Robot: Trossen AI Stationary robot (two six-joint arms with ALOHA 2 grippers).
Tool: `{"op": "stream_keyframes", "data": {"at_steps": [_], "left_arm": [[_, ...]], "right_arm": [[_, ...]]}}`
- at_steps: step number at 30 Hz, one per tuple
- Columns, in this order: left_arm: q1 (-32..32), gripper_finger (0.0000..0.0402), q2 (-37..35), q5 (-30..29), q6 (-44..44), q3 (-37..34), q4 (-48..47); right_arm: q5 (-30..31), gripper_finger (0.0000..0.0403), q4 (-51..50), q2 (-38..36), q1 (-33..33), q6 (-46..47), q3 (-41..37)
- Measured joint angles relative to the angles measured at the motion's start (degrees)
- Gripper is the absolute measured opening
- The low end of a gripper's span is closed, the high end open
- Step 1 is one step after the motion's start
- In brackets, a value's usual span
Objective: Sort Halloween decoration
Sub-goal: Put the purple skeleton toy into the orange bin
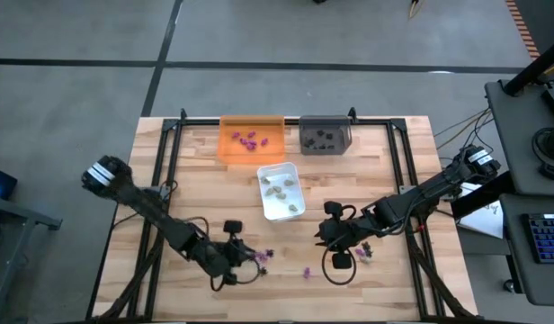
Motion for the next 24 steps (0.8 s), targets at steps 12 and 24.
{"op": "stream_keyframes", "data": {"at_steps": [12,24], "left_arm": [[13.3,0.0038,-22.6,-6.1,3.6,0.0,-14.8],[49.8,0.0038,-28.8,7.1,18.2,0.0,-19.5]], "right_arm": [[0.1,0.01,-0.1,0.0,0.0,-1.1,0.0],[5.7,0.01,-0.1,0.0,-0.2,-3.5,0.0]]}}
